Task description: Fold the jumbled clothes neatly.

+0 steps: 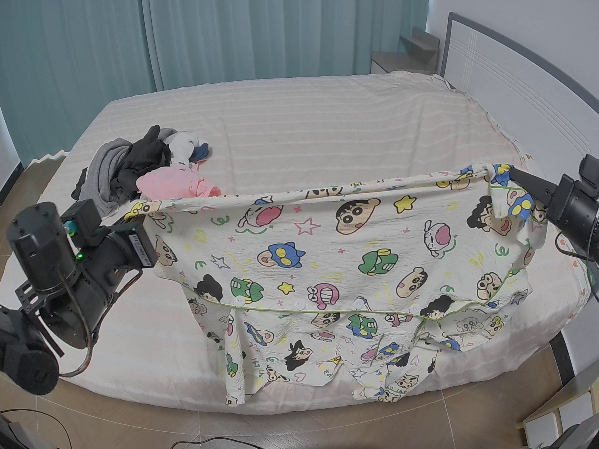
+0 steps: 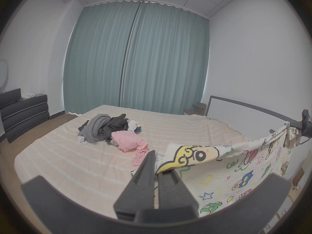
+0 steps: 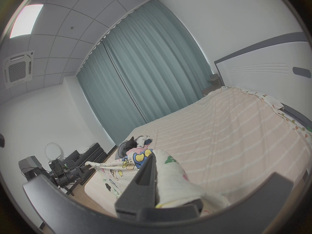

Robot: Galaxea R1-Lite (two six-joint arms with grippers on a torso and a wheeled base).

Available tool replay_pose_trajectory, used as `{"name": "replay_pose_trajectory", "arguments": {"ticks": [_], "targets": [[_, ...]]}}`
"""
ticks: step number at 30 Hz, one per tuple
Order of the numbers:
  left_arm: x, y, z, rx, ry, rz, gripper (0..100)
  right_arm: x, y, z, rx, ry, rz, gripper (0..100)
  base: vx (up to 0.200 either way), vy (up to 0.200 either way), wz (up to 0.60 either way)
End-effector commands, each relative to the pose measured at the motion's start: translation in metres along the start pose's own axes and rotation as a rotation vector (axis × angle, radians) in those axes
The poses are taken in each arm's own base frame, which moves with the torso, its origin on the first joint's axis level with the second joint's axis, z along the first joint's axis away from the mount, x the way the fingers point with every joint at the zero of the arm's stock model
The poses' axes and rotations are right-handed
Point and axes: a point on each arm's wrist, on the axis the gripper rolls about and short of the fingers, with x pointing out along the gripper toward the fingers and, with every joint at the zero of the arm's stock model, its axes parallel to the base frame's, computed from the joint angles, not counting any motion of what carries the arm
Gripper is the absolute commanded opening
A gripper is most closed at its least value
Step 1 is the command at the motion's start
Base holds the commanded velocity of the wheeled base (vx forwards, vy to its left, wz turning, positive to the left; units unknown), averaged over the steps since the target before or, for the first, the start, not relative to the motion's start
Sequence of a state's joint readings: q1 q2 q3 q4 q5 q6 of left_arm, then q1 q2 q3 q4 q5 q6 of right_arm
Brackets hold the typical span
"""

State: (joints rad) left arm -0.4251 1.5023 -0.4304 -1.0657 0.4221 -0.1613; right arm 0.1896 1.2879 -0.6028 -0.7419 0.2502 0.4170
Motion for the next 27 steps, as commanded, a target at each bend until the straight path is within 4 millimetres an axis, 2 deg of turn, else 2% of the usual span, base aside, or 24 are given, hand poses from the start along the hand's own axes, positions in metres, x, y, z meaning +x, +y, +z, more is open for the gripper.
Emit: {"name": "replay_pose_trajectory", "arguments": {"ticks": [1, 4, 5, 6, 8, 13, 15, 20, 21, 22, 27], "targets": [[0.051, -0.012, -0.02, 0.008, 0.054, 0.029, 0, 0.041, -0.03, -0.018, 0.012, 0.049, -0.066, 0, 0.2, 0.0, 0.0], [0.061, -0.016, -0.024, -0.002, 0.06, 0.028, 0, 0.051, -0.037, -0.02, 0.011, 0.044, -0.074, 0, 0.2, 0.0, 0.0], [0.072, -0.018, -0.03, -0.002, 0.07, 0.031, 0, 0.061, -0.043, -0.022, 0.014, 0.042, -0.078, 0, 0.2, 0.0, 0.0], [0.072, -0.018, -0.03, -0.002, 0.07, 0.031, 0, 0.061, -0.043, -0.022, 0.014, 0.042, -0.078, 0, 0.2, 0.0, 0.0], [0.099, -0.019, -0.042, 0.003, 0.081, 0.055, 0, 0.084, -0.055, -0.03, 0.019, 0.049, -0.083, 0, 0.2, 0.0, 0.0], [0.132, -0.023, -0.072, 0.02, 0.125, 0.077, 0, 0.117, -0.074, -0.048, 0.022, 0.077, -0.099, 0, 0.2, 0.0, 0.0], [0.145, -0.024, -0.091, 0.034, 0.158, 0.086, 0, 0.133, -0.085, -0.06, 0.03, 0.102, -0.111, 0, 0.2, 0.0, 0.0], [0.177, -0.015, -0.113, 0.035, 0.161, 0.128, 0, 0.165, -0.105, -0.084, 0.035, 0.121, -0.127, 0, 0.0, 0.0, 0.0], [0.178, -0.014, -0.112, 0.034, 0.158, 0.129, 0, 0.166, -0.106, -0.084, 0.035, 0.121, -0.127, 0, 0.0, 0.0, 0.0], [0.19, -0.009, -0.119, 0.032, 0.155, 0.147, 0, 0.175, -0.111, -0.092, 0.035, 0.126, -0.14, 0, 0.0, 0.0, 0.0], [0.209, 0.0, -0.141, 0.037, 0.171, 0.177, 0, 0.197, -0.124, -0.107, 0.034, 0.117, -0.18, 0, 0.0, 0.0, 0.0]]}}
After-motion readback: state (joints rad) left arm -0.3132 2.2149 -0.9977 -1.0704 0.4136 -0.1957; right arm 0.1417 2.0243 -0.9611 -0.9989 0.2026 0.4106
